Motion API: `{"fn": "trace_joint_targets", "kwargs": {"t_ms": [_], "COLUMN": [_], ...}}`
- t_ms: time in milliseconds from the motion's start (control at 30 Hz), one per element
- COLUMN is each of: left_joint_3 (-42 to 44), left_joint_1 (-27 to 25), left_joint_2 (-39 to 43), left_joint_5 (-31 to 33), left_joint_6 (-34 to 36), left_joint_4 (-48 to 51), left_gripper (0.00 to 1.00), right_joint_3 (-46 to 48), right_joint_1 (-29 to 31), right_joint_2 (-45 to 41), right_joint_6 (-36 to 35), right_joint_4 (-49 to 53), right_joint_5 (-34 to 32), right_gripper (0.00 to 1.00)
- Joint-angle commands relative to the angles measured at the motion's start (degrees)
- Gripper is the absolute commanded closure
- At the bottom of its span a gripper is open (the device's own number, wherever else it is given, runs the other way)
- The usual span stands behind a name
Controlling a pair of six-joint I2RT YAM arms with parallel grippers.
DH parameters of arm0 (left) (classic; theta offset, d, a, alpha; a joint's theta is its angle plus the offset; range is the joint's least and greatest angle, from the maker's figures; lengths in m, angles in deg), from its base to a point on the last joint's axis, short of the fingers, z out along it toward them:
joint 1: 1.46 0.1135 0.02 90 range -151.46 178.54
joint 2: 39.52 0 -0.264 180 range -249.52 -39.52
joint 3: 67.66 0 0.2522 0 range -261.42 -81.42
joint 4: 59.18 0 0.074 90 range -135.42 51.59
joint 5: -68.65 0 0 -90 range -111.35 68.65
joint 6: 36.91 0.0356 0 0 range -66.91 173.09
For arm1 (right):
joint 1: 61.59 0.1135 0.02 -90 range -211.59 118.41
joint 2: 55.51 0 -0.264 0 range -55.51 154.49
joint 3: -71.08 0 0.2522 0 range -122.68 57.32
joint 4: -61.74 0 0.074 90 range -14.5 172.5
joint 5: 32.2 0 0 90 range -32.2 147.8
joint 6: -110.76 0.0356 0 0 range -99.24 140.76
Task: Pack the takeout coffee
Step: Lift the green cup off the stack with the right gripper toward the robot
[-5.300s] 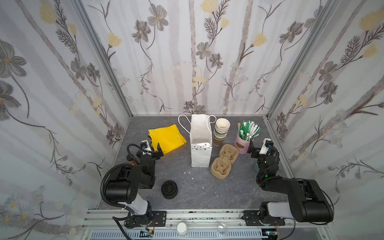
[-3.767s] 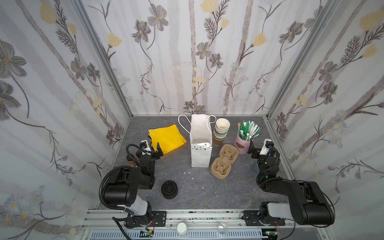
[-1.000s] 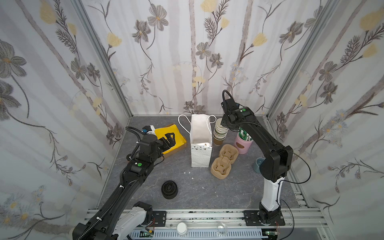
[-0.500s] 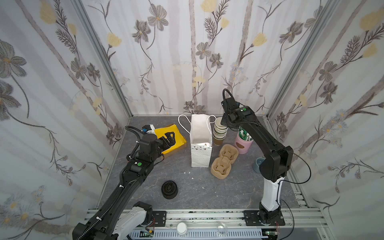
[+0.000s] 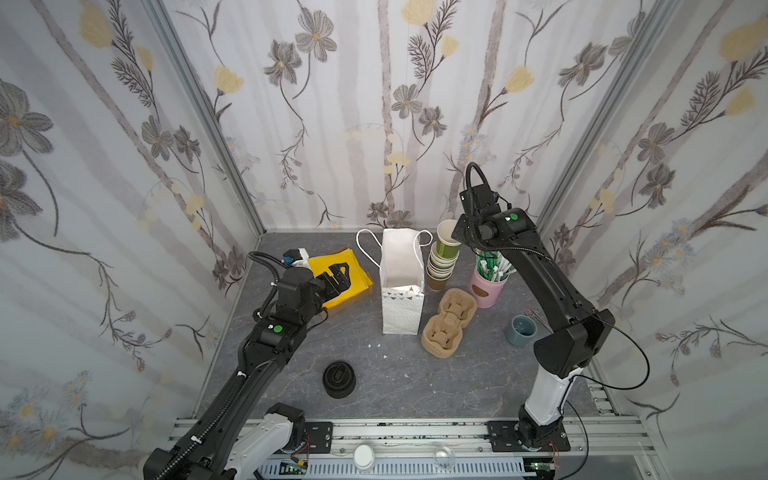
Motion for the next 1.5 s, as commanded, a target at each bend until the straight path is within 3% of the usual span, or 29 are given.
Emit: {"fn": "trace_joint_targets", "kwargs": {"t_ms": [0, 300, 533, 767, 1033, 1233, 1467], "left_joint_3": [-0.4, 1.4, 2.1, 2.7, 6.2, 8.9, 12.7], "left_joint_1": [0.0, 0.0, 0.0, 0.0, -0.1, -0.1, -0.2], "left_joint_2": [0.5, 3.5, 5.3, 8.6, 13.5, 13.8, 17.3], "left_joint_5": [0.1, 0.9, -2.9, -8.8, -2.9, -2.7, -4.4], "left_joint_6": [-1.3, -4.3, -7.8, -11.1, -12.6, -13.1, -16.7], "left_joint_4": [-1.0, -0.2, 2.5, 9.0, 14.6, 14.8, 16.3], "left_gripper": [0.00, 0.00, 0.00, 0.00, 0.00, 0.00, 0.00], "right_joint_3": [-0.6, -0.4, 1.8, 18.4, 46.1, 57.5, 67.7], "right_joint_1": [-0.2, 0.1, 3.2, 11.2, 16.7, 21.6, 39.6], "right_joint_2": [-2.6, -12.0, -21.5, -37.4, -55.3, -58.6, -55.5], "right_joint_6": [1.4, -0.5, -3.9, -7.3, -4.6, -7.2, -6.1], "right_joint_4": [-1.2, -0.5, 3.4, 1.2, -6.6, -13.0, -27.9], "right_joint_5": [0.0, 0.8, -1.2, -2.6, 2.6, 6.7, -0.4], "right_gripper": [1.00, 1.00, 1.00, 1.00, 1.00, 1.00, 1.00]}}
